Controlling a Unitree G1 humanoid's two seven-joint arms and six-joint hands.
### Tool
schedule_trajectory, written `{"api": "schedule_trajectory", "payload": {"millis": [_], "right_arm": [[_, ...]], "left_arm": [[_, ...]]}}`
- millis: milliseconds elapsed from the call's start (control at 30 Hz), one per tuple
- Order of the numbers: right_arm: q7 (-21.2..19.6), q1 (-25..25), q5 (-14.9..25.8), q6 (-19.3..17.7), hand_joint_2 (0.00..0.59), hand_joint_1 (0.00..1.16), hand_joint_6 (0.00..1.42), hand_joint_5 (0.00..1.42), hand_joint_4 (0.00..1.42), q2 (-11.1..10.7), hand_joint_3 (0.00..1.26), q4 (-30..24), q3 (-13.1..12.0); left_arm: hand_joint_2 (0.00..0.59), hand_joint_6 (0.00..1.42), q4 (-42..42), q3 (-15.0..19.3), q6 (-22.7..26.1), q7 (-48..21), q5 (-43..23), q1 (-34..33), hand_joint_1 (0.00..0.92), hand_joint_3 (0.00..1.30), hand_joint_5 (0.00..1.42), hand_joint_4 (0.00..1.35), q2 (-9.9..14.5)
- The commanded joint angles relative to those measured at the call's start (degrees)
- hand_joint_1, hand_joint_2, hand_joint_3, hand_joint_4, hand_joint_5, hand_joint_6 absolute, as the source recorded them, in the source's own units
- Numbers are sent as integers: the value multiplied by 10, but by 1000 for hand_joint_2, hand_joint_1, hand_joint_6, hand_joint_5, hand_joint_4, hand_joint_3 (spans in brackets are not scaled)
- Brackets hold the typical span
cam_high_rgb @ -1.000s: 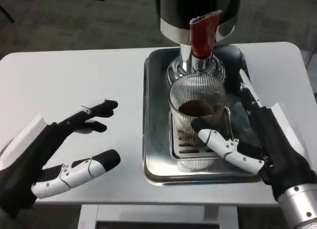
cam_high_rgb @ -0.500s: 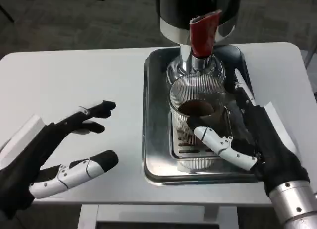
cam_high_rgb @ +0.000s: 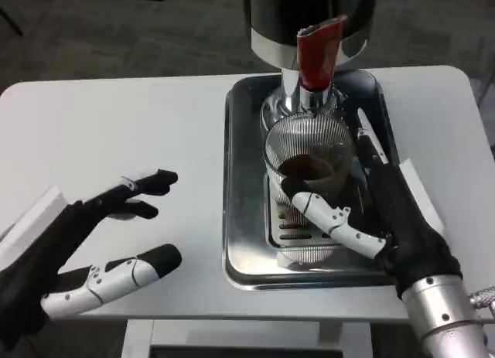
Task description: Grasp the cup under the faucet to collect the drink, then remove the cup.
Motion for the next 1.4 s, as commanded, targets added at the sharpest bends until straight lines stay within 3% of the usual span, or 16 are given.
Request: {"api": "schedule_trajectory", "payload": {"millis": [33,500,1400], "right_arm": [[-7,-4,8,-17,236,559,130,5,0,7,0,16,3],[-22,-10,17,-60,222,538,152,42,0,9,0,63,9],[-43,-4,-31,-41,212,640,285,171,73,18,0,61,48]], "left_arm": [[113,280,1,4,4,-8,-4,13,156,232,314,210,10],[118,280,-5,12,7,-9,-4,28,161,243,315,221,14],[123,280,-29,31,21,-18,-6,61,149,270,332,255,16]]}}
